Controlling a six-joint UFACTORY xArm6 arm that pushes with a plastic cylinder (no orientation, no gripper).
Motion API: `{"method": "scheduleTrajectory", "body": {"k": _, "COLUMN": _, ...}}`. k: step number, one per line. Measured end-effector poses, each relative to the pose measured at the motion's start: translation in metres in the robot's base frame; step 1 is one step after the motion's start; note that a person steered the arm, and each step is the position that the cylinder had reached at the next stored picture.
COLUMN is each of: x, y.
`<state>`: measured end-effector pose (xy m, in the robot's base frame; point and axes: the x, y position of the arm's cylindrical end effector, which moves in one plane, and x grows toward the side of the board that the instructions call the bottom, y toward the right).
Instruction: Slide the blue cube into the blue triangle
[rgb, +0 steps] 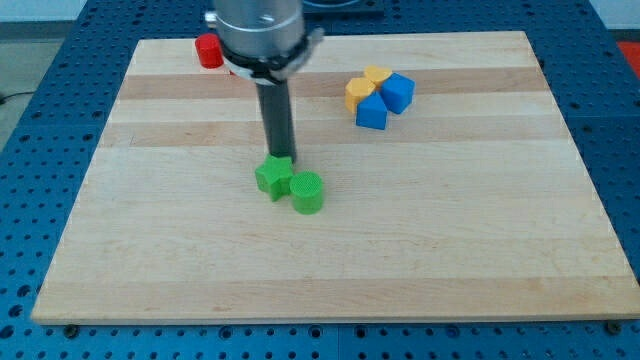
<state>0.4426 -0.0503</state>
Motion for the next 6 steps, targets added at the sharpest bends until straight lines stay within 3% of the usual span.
{"method": "scheduleTrajectory", "body": {"k": 1, "x": 0.008, "y": 0.024}}
{"method": "scheduleTrajectory", "body": {"k": 3, "x": -0.019, "y": 0.15}}
{"method": "scheduleTrajectory", "body": {"k": 5, "x": -0.111, "y": 0.204}}
{"method": "scheduleTrajectory", "body": {"k": 6, "x": -0.142, "y": 0.195}}
